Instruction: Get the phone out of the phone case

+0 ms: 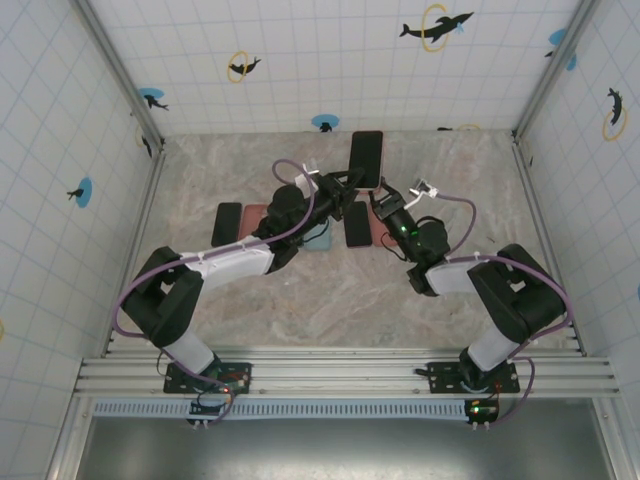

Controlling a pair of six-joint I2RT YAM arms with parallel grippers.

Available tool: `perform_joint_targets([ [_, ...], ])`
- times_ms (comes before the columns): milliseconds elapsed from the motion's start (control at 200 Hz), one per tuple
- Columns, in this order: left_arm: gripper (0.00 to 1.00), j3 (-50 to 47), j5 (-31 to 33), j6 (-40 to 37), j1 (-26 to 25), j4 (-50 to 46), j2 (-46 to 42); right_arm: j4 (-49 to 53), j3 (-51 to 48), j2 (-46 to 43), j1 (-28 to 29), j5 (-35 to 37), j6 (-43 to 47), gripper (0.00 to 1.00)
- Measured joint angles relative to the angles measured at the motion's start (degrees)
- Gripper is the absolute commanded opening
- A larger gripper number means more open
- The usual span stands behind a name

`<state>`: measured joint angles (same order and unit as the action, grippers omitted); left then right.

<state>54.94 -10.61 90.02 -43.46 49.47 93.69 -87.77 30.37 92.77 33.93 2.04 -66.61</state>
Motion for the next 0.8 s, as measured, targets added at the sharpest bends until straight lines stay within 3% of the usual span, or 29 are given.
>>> perform_joint_targets([
  [285, 0.07, 1.5, -0.5, -0.1, -0.1, -0.4, 0.1, -0.1, 0.0, -1.4, 0.6, 2.6, 0.8, 0.09],
  [801, 0.01, 2.4, -2.3, -1.7, -0.9, -4.0, -1.0, 12.9, -2.4, -5.9, -0.3, 9.2, 6.1, 0.09],
])
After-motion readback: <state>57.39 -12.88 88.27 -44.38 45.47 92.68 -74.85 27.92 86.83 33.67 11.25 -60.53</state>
